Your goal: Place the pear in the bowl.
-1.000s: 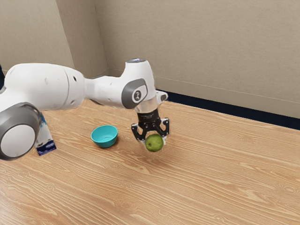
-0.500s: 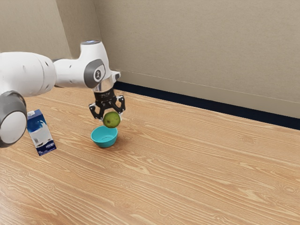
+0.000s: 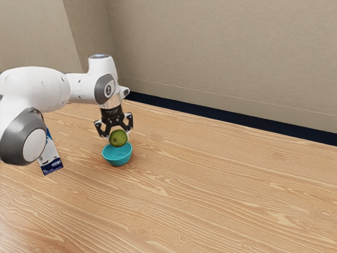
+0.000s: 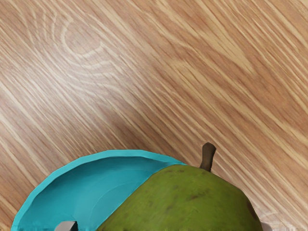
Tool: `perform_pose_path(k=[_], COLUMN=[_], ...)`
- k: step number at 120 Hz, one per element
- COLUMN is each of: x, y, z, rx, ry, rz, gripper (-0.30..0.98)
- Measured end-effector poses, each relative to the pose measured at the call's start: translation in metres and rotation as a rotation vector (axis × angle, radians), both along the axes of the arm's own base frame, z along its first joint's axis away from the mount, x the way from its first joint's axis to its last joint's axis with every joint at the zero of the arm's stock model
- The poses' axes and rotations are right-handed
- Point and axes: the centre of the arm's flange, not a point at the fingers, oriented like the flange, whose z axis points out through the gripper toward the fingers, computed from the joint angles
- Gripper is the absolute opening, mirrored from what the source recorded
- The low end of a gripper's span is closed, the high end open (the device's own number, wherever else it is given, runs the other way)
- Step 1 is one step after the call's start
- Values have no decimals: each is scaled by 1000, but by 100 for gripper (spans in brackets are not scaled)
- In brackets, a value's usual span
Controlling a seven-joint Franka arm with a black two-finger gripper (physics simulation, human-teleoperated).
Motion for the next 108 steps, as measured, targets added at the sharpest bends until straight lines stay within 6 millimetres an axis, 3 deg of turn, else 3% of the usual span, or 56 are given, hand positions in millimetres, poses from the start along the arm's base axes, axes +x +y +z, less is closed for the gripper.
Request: perform_pose_path(k=[20,52,62,74,87,99,108], x=[-7,-10,-10,-25,-47,-74,-98], y=[-2,-3,-4,-15,-23,-51,-65], z=[-3,-6,5,57,143,221,266], rx=[-9,-11,-15,-47,-46,-16,-3], ry=[15,22,7,-48,-113,-160,-182], rz=[-13,-45,-79,-195,-384,-624,-770], gripper=[30,57,61,64,66,67,67])
